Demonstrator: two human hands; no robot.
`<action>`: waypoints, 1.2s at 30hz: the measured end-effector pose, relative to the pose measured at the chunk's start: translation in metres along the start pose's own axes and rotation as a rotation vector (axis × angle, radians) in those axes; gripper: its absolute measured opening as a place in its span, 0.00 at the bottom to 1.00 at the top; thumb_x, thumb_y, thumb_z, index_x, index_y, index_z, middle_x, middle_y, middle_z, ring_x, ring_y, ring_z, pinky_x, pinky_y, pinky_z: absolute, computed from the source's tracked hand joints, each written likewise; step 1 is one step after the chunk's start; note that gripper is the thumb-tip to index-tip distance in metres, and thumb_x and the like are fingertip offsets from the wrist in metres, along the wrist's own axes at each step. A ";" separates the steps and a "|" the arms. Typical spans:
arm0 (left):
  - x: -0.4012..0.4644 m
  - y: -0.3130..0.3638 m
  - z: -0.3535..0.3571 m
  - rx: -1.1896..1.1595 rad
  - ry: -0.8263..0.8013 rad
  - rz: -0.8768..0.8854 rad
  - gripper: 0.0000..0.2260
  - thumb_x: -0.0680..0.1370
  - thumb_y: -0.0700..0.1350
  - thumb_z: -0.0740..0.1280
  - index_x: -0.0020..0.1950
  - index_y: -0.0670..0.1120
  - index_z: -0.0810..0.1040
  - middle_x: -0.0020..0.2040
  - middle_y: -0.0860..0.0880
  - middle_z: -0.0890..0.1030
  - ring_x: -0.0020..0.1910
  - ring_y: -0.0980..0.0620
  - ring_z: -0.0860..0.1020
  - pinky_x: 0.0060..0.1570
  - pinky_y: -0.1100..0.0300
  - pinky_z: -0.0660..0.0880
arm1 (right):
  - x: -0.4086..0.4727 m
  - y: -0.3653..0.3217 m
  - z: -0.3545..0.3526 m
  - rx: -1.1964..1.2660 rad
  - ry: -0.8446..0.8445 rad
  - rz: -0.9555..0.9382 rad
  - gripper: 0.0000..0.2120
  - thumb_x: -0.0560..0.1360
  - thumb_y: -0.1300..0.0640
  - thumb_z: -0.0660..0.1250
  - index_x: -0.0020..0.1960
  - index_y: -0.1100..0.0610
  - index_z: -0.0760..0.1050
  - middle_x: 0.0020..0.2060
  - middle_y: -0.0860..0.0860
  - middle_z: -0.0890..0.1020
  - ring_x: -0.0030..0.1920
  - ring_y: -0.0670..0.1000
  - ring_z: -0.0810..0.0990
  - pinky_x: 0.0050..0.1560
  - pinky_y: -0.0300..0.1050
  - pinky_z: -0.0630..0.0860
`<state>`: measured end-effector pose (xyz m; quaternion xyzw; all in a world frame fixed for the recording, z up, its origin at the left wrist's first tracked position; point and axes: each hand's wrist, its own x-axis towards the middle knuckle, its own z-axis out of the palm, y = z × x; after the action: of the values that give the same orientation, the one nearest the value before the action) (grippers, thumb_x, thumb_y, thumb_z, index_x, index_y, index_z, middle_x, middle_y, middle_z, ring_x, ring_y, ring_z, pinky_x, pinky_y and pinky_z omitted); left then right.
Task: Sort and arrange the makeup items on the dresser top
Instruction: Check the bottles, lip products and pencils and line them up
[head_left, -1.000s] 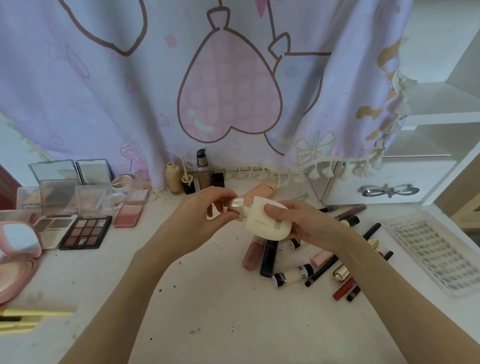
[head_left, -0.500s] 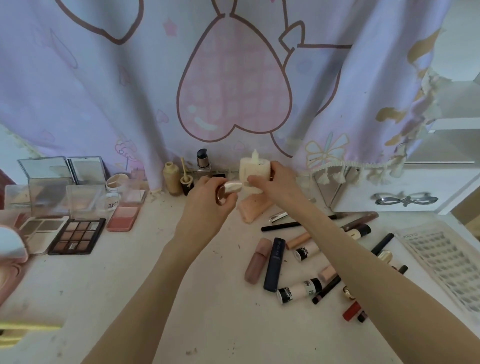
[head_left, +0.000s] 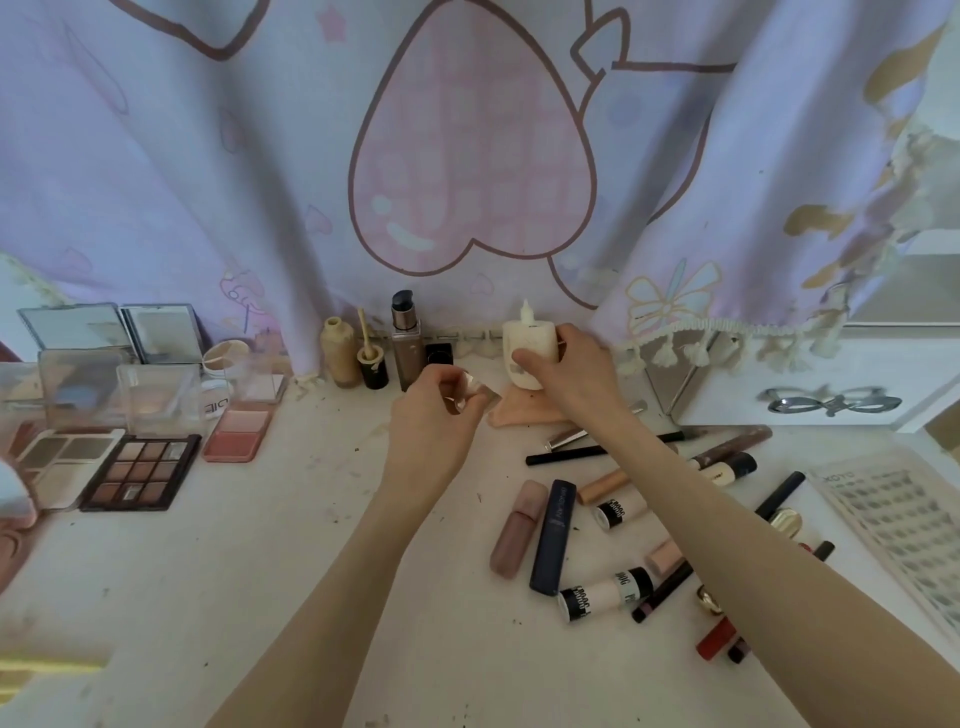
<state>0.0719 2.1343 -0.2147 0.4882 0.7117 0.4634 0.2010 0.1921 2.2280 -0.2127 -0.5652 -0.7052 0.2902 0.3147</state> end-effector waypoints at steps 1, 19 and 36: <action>0.000 0.001 0.003 -0.021 0.020 -0.008 0.10 0.74 0.43 0.69 0.54 0.47 0.73 0.40 0.60 0.72 0.39 0.64 0.72 0.38 0.75 0.69 | 0.000 0.001 0.001 0.032 0.018 0.011 0.18 0.73 0.53 0.68 0.58 0.60 0.73 0.53 0.55 0.79 0.54 0.55 0.77 0.50 0.46 0.72; 0.012 -0.001 0.062 -0.015 0.184 -0.130 0.09 0.75 0.39 0.66 0.52 0.41 0.69 0.48 0.44 0.76 0.43 0.53 0.72 0.37 0.67 0.64 | 0.009 0.009 0.005 0.013 0.003 -0.024 0.08 0.74 0.59 0.63 0.49 0.61 0.76 0.42 0.53 0.79 0.44 0.52 0.76 0.45 0.42 0.69; 0.016 -0.003 0.060 0.069 0.134 -0.098 0.12 0.78 0.41 0.63 0.61 0.40 0.74 0.54 0.43 0.80 0.53 0.47 0.77 0.43 0.65 0.65 | 0.007 0.012 0.014 0.006 -0.030 -0.040 0.14 0.74 0.53 0.64 0.57 0.58 0.76 0.53 0.54 0.80 0.57 0.55 0.75 0.55 0.45 0.69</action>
<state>0.1078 2.1756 -0.2436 0.4274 0.7622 0.4598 0.1581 0.1874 2.2361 -0.2299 -0.5456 -0.7200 0.2946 0.3116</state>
